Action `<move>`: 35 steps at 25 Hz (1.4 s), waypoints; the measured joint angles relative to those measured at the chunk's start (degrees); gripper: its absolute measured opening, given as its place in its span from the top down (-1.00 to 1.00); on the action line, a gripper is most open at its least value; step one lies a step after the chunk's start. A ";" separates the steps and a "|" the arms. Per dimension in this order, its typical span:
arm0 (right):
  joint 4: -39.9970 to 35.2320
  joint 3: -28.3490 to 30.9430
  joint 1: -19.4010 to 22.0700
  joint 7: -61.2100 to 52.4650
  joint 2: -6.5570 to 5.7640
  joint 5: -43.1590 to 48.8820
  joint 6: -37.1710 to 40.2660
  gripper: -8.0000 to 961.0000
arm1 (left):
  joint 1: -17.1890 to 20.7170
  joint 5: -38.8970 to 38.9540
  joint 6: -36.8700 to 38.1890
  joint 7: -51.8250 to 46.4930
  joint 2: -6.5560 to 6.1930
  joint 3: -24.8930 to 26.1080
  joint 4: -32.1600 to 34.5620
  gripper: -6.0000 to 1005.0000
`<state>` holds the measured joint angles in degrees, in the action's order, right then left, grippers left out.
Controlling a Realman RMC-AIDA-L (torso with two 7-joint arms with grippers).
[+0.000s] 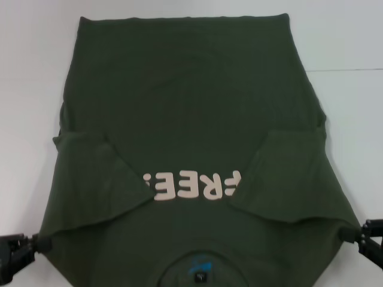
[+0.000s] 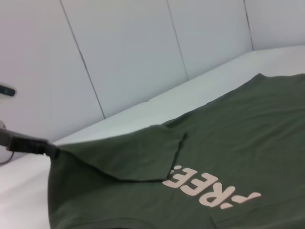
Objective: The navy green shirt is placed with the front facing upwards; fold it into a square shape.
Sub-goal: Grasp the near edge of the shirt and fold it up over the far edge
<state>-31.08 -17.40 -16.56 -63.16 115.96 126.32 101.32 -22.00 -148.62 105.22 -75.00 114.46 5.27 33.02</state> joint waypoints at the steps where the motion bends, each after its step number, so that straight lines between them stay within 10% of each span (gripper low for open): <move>1: 0.10 0.10 0.42 0.84 0.04 -0.01 0.20 0.89 | 0.42 -0.03 1.05 1.31 0.08 0.22 0.08 0.87; 21: 5.29 0.70 9.78 16.13 -0.46 0.10 6.32 0.89 | 10.31 -0.28 11.88 13.35 1.94 0.53 4.80 0.87; 35: 8.45 4.06 10.49 20.63 1.03 -0.15 3.82 0.89 | 7.85 0.53 11.25 14.84 1.83 0.92 2.93 0.87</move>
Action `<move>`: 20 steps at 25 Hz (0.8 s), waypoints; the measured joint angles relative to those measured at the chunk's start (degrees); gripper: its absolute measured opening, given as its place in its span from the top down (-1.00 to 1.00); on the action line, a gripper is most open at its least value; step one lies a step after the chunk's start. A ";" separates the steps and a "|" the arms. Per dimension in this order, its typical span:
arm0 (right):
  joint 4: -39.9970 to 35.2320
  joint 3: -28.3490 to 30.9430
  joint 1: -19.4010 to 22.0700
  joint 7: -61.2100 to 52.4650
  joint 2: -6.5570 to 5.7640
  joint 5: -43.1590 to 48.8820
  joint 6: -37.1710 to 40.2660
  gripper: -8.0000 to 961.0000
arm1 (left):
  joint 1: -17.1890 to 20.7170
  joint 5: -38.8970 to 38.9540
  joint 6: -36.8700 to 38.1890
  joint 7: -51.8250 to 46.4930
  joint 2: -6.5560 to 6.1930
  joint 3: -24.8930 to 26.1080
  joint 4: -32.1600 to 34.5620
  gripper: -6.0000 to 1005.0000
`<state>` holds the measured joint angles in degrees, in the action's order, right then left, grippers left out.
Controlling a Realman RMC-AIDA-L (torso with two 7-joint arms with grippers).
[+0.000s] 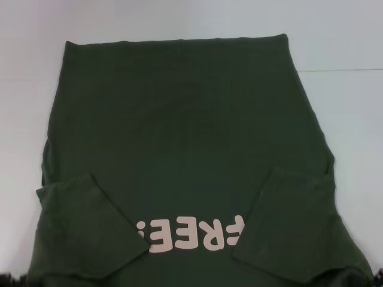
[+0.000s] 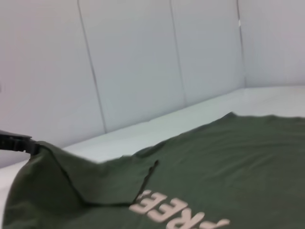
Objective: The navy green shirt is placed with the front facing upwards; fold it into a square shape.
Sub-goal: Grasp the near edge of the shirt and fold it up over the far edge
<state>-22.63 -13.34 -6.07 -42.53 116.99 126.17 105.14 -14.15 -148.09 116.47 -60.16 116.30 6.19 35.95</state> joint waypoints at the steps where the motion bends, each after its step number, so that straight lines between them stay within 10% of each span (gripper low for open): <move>1: 0.27 0.68 -0.62 0.04 0.23 -0.03 -0.25 0.89 | -0.38 0.52 -0.45 -0.07 -0.04 0.73 -0.54 0.87; 20: 0.49 17.73 -8.43 -1.83 0.35 -0.33 -0.19 0.89 | -2.82 15.09 -12.06 -5.09 0.19 4.95 -8.33 0.88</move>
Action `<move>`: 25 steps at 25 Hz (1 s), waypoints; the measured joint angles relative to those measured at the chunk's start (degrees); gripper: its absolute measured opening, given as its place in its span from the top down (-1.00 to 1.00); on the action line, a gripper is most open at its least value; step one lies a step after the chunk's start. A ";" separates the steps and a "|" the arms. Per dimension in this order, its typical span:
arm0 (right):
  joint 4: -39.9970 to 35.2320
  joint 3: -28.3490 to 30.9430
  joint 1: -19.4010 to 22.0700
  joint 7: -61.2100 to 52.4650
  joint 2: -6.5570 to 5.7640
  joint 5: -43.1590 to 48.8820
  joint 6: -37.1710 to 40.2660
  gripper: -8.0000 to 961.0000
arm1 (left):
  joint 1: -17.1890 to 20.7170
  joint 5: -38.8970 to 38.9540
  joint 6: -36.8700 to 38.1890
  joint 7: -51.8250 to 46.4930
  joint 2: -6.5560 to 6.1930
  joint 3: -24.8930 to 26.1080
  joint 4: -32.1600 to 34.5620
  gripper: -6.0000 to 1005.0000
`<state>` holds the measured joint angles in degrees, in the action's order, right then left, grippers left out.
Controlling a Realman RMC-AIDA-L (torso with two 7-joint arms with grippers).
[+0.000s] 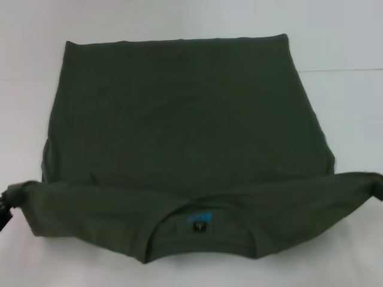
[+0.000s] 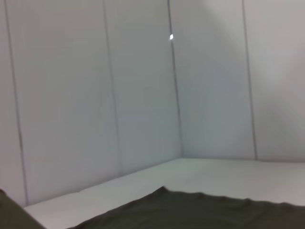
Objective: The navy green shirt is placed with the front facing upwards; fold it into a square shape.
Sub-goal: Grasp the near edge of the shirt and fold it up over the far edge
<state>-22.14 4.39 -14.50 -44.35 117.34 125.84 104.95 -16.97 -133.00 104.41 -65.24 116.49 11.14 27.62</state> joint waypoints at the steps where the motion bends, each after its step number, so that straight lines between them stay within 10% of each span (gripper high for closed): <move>1: 0.00 0.49 -0.10 0.00 0.00 -0.02 -0.03 0.89 | -0.11 0.41 -0.58 0.00 0.05 0.03 -0.41 0.88; 25: -0.04 1.66 -13.11 -6.10 -0.92 -1.40 -20.85 0.89 | -8.42 4.40 -21.21 0.30 -0.16 0.35 -5.52 0.88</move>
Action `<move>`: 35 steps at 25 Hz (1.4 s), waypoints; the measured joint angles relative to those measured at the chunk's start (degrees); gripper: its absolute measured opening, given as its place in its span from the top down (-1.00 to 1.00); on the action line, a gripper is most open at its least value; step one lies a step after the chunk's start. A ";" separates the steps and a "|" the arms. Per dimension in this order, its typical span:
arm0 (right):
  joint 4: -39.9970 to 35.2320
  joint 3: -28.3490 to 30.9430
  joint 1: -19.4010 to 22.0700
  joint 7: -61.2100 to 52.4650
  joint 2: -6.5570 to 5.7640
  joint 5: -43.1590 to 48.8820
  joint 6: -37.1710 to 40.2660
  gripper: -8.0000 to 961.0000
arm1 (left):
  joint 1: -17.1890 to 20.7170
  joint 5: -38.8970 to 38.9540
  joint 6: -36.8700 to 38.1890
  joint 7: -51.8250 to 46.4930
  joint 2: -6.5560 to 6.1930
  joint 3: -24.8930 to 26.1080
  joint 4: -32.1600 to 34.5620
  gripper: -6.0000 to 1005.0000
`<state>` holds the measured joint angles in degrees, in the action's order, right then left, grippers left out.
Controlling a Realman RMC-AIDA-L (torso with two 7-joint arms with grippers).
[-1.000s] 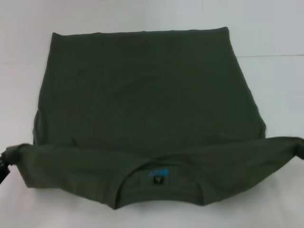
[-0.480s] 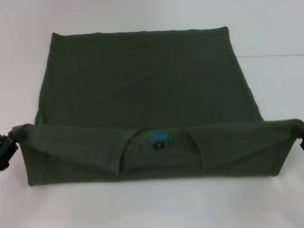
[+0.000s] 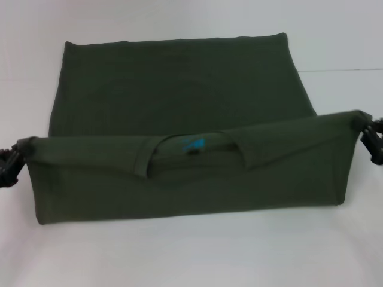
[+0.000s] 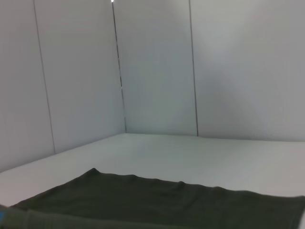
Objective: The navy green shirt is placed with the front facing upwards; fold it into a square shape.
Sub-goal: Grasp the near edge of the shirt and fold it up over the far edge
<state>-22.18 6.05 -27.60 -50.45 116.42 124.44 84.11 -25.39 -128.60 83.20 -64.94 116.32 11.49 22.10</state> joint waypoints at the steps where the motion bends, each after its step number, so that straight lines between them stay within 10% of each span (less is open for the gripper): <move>1: 0.03 -0.20 -0.75 -0.04 0.08 0.00 -0.83 0.89 | -0.36 0.16 -0.41 0.00 0.03 0.00 -0.02 0.88; 35: 3.85 -2.27 -11.12 -0.65 1.46 -3.68 -24.58 0.89 | -12.44 3.82 -20.73 0.50 1.62 -3.12 -0.04 0.88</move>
<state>-18.33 3.78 -38.72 -51.10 117.88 120.76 59.53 -37.84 -124.79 62.47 -64.44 117.95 8.37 22.06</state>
